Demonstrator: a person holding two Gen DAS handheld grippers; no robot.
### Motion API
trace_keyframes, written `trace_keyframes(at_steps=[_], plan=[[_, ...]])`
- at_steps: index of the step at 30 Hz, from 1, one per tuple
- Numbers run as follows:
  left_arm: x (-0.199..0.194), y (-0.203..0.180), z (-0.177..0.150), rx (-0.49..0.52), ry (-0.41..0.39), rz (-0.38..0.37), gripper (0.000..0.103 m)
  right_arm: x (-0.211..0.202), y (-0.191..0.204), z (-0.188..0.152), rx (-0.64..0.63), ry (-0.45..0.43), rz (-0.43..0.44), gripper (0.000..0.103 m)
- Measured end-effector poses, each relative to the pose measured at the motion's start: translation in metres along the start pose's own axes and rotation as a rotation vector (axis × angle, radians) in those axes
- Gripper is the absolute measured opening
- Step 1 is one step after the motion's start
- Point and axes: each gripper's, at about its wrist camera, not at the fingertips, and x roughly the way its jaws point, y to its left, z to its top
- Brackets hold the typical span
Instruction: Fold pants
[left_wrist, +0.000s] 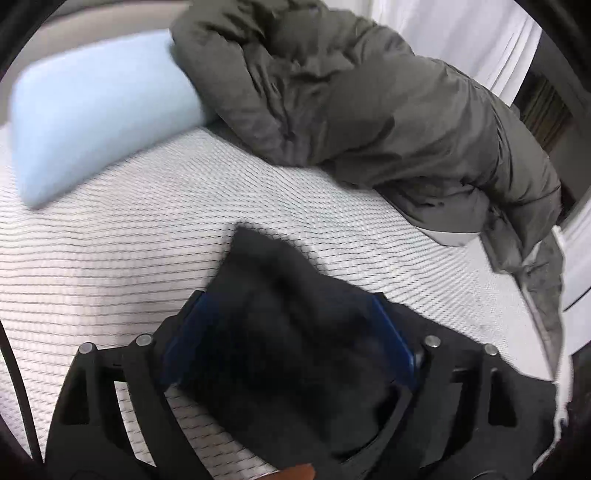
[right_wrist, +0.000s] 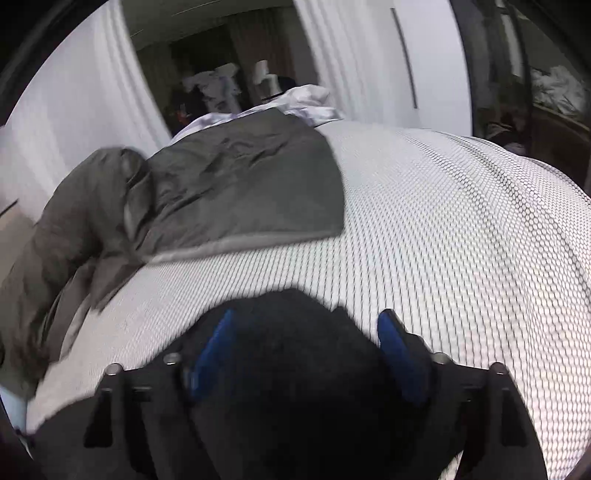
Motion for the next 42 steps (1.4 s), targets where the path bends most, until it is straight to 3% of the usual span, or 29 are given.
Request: trace_keyframes(at_steps=[4, 9, 11, 14, 16, 18, 20, 24, 28, 30, 31, 32, 34, 35, 42], plan=[[-0.027, 0.008, -0.020, 0.002, -0.034, -0.018, 0.084, -0.022, -0.003, -0.036, 0.028, 0.026, 0.086, 0.084], [-0.059, 0.018, -0.058, 0.001, 0.011, -0.044, 0.084, -0.049, 0.000, -0.064, -0.014, 0.062, 0.111, 0.086], [-0.068, 0.025, -0.074, -0.032, 0.036, -0.055, 0.084, -0.057, -0.012, -0.076, 0.047, 0.081, 0.145, 0.086], [-0.076, 0.034, -0.102, -0.106, 0.081, -0.096, 0.074, -0.058, -0.034, -0.094, 0.134, 0.129, 0.171, 0.086], [-0.075, 0.035, -0.122, -0.133, 0.121, -0.148, 0.070, -0.054, -0.054, -0.106, 0.218, 0.194, 0.191, 0.086], [-0.066, 0.031, -0.143, -0.138, 0.185, -0.213, 0.053, -0.048, -0.070, -0.115, 0.300, 0.240, 0.272, 0.086], [-0.051, 0.026, -0.159, -0.155, 0.250, -0.243, 0.046, -0.047, -0.079, -0.118, 0.366, 0.233, 0.339, 0.086], [-0.040, 0.012, -0.164, -0.160, 0.245, -0.237, 0.046, -0.046, -0.084, -0.117, 0.406, 0.227, 0.405, 0.086], [-0.032, 0.004, -0.161, -0.209, 0.225, -0.292, 0.046, -0.036, -0.065, -0.116, 0.370, 0.239, 0.461, 0.084], [-0.026, 0.001, -0.159, -0.236, 0.199, -0.314, 0.042, -0.022, -0.054, -0.113, 0.379, 0.249, 0.536, 0.076], [-0.022, 0.000, -0.157, -0.238, 0.184, -0.314, 0.038, -0.014, -0.052, -0.111, 0.393, 0.249, 0.551, 0.064], [-0.022, -0.003, -0.157, -0.216, 0.168, -0.289, 0.023, -0.006, -0.052, -0.111, 0.411, 0.256, 0.538, 0.040], [-0.025, -0.003, -0.156, -0.187, 0.143, -0.275, 0.017, 0.006, -0.052, -0.114, 0.444, 0.272, 0.482, 0.018], [-0.027, -0.002, -0.154, -0.193, 0.131, -0.278, 0.015, 0.004, -0.054, -0.116, 0.450, 0.270, 0.475, 0.013], [-0.062, 0.009, -0.159, -0.138, 0.116, -0.244, 0.013, -0.040, -0.056, -0.119, 0.364, 0.178, 0.418, 0.007]])
